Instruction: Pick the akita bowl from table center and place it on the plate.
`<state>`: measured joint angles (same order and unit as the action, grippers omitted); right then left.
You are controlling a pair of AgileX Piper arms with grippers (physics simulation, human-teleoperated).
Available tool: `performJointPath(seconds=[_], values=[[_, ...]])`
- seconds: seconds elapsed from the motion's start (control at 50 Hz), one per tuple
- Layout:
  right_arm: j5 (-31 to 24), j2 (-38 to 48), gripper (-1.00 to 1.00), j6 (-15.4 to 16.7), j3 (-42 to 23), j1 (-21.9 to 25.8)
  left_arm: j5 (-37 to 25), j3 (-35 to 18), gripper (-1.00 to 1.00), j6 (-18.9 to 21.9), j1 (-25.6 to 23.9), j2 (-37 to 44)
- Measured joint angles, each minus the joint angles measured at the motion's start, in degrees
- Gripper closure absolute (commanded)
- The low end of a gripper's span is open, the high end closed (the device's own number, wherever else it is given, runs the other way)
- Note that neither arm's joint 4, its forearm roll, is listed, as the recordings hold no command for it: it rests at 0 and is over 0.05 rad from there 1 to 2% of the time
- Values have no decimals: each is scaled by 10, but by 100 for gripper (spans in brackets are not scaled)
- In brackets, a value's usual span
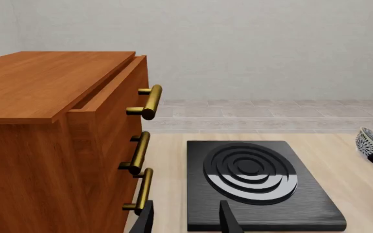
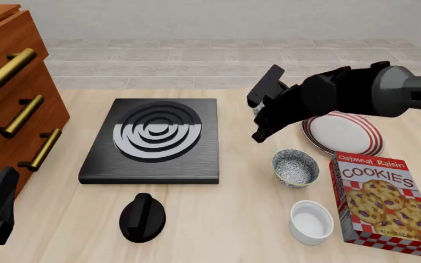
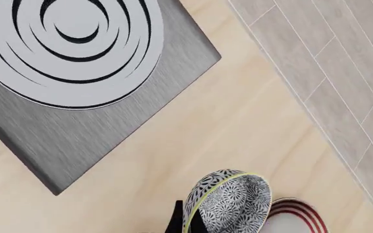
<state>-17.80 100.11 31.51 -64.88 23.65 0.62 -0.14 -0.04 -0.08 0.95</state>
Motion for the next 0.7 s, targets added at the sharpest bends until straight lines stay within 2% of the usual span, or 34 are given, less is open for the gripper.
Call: performJointPath(seconds=[0.3, 0.7], values=[[10, -4, 100, -33, -1, -46, 0, 0, -100, 0, 0, 0], [29, -11, 100, -72, 18, -134, 0, 0, -100, 0, 0, 0]])
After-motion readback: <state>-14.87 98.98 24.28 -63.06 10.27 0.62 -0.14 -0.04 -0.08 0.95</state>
